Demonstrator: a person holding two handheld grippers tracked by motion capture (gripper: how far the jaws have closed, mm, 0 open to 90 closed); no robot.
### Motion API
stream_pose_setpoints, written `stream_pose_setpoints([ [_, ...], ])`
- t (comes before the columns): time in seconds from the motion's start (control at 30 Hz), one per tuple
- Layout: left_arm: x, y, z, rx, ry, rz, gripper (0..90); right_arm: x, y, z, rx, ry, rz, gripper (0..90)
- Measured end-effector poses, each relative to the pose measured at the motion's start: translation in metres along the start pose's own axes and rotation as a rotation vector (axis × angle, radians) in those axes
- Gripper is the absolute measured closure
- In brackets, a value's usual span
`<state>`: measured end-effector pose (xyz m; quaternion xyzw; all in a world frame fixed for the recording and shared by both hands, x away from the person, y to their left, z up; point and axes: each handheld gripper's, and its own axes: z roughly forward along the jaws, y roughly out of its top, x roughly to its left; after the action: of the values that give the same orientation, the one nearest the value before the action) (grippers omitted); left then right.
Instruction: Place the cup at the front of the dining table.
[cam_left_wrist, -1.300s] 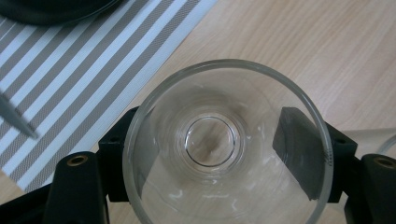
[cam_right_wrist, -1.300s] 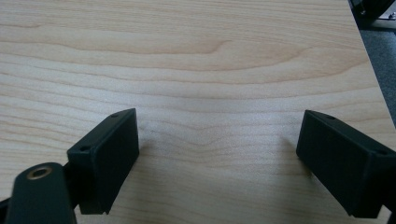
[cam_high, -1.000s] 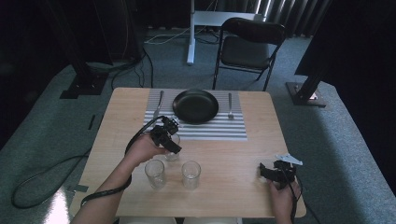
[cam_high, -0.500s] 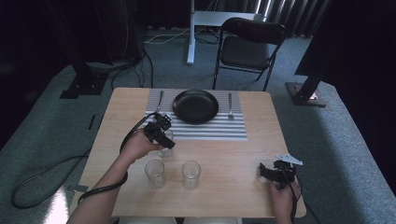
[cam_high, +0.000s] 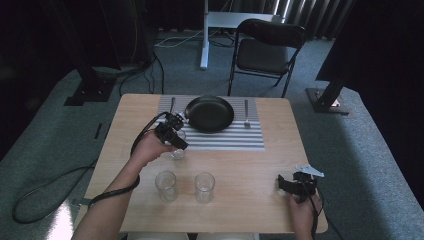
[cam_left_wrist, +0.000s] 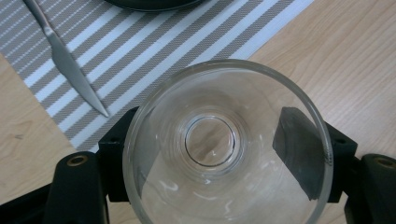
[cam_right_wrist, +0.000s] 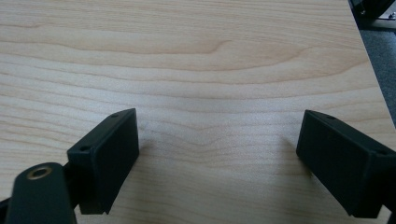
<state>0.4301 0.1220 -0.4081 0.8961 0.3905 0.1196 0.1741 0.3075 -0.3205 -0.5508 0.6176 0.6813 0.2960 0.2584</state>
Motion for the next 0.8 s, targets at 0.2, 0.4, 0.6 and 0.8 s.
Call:
stream_pose_setpoints([
  [0.2, 0.015, 0.011, -0.001, -0.010, 0.007, -0.036, 28.7, 0.000, 0.000, 0.000, 0.000, 0.000, 0.001, 12.5],
  [0.4, 0.023, 0.020, 0.004, -0.004, 0.010, -0.038, 28.7, 0.000, 0.000, 0.000, 0.000, 0.000, 0.001, 12.4],
  [0.6, 0.032, 0.030, 0.011, -0.003, 0.010, -0.060, 28.7, 0.000, 0.000, 0.000, 0.000, 0.000, 0.001, 12.4],
  [0.8, 0.039, 0.038, 0.016, -0.003, 0.020, -0.072, 28.7, 0.000, 0.000, 0.000, 0.000, 0.000, 0.001, 12.4],
])
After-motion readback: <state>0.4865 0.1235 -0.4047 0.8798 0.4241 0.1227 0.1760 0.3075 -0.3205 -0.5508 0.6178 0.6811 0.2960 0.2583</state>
